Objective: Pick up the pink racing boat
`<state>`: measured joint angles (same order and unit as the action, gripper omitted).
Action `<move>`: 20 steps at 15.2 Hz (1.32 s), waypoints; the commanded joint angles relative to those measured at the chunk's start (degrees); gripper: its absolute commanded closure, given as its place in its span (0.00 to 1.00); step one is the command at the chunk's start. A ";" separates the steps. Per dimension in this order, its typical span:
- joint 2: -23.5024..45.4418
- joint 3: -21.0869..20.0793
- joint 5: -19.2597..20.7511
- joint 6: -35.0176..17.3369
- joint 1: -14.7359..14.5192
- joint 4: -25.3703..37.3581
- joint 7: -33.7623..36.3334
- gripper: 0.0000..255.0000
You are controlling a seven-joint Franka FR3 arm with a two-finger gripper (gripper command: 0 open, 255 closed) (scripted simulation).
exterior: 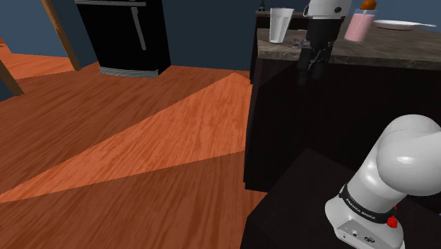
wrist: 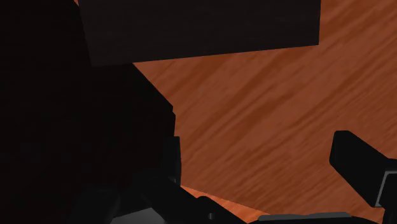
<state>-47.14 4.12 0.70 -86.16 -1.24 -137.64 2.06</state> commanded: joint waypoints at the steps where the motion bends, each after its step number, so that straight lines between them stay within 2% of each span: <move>1: 0.00 0.00 0.00 0.00 0.00 0.00 0.00 0.00; 6: 1.20 9.28 6.43 3.39 -2.85 4.93 -19.24 0.00; 12: 7.24 20.33 12.31 5.87 -8.15 14.70 -42.66 0.00; 16: 13.70 27.93 14.17 6.93 -12.89 23.31 -58.73 0.00; 20: 22.28 36.56 13.56 7.86 -18.57 33.53 -75.64 0.00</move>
<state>-27.16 38.51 14.53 -78.35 -18.28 -106.53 -68.73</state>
